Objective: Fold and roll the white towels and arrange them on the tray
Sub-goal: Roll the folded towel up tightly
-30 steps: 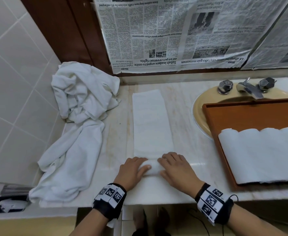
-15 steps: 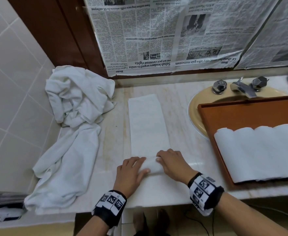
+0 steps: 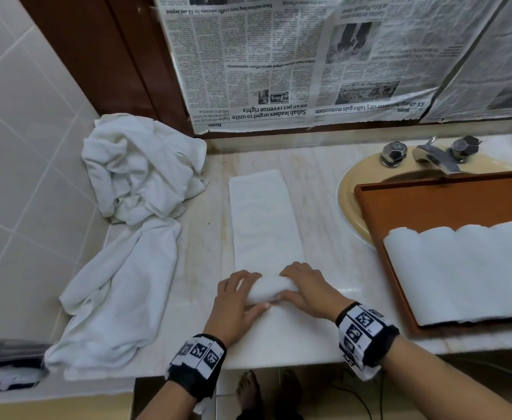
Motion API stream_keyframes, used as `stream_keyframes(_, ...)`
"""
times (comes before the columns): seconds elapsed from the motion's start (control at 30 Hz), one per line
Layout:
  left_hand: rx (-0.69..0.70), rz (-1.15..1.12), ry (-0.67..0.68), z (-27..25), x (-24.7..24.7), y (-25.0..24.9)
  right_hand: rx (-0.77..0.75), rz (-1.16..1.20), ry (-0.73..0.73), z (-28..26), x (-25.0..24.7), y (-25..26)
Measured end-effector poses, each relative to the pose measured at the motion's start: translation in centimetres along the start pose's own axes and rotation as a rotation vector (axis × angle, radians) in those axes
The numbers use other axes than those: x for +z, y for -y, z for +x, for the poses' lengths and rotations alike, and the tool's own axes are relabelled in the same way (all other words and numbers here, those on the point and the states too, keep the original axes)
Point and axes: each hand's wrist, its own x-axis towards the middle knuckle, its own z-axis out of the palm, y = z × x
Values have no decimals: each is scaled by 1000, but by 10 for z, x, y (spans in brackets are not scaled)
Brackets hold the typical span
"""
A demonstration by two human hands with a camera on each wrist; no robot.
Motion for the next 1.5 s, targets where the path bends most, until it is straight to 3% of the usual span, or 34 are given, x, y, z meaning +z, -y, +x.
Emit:
stream_keyframes(0.13,-81,4,85,10,-6,3,59,50,63,7,-5,0)
stream_keyframes(0.2,-114,-40,168,21,-12,7,31,-5,-16,3,-2,2)
stream_keyframes(0.3,-159,-71,260,35,-22,11,-76,-282,-140,-12,10,1)
stream_keyframes(0.37,-192,-90,310,40,-25,10,-92,-311,-185,-17,18,-3)
stream_keyframes(0.43,-209,-106,277,37,-25,3,-87,-247,-165,-15,18,-5)
stream_keyframes(0.57,-70,-53,-52,17,-13,-9,-25,-101,-33,2,-2,-7)
stream_keyframes(0.63,-11,-43,-135,12,-6,-12,25,0,17,8,-9,-7)
stream_keyframes(0.8,-82,-114,-62,15,-9,-6,87,68,111,11,-15,-11)
stream_keyframes(0.87,-131,-150,-3,22,-21,-4,32,51,19,1,-11,-14)
stream_keyframes(0.93,-156,-173,80,27,-33,-2,-130,-114,-131,-9,-1,-17)
stream_keyframes(1.03,-166,-184,174,29,-38,4,-200,-100,-153,-16,10,-25)
stream_keyframes(1.1,-131,-123,142,24,-33,5,-129,41,-105,-11,8,-27)
stream_keyframes(1.23,77,75,-35,10,-15,2,17,220,31,7,-9,-22)
stream_keyframes(1.33,25,14,-70,6,-7,-4,108,177,139,12,-14,-18)
stream_keyframes(1.37,1,0,-54,8,-7,-4,112,70,108,11,-12,-16)
stream_keyframes(1.43,-42,-42,-6,17,-8,0,27,-226,-92,2,-3,-9)
stream_keyframes(1.5,-104,-122,62,27,-12,4,-89,-345,-210,-12,9,-3)
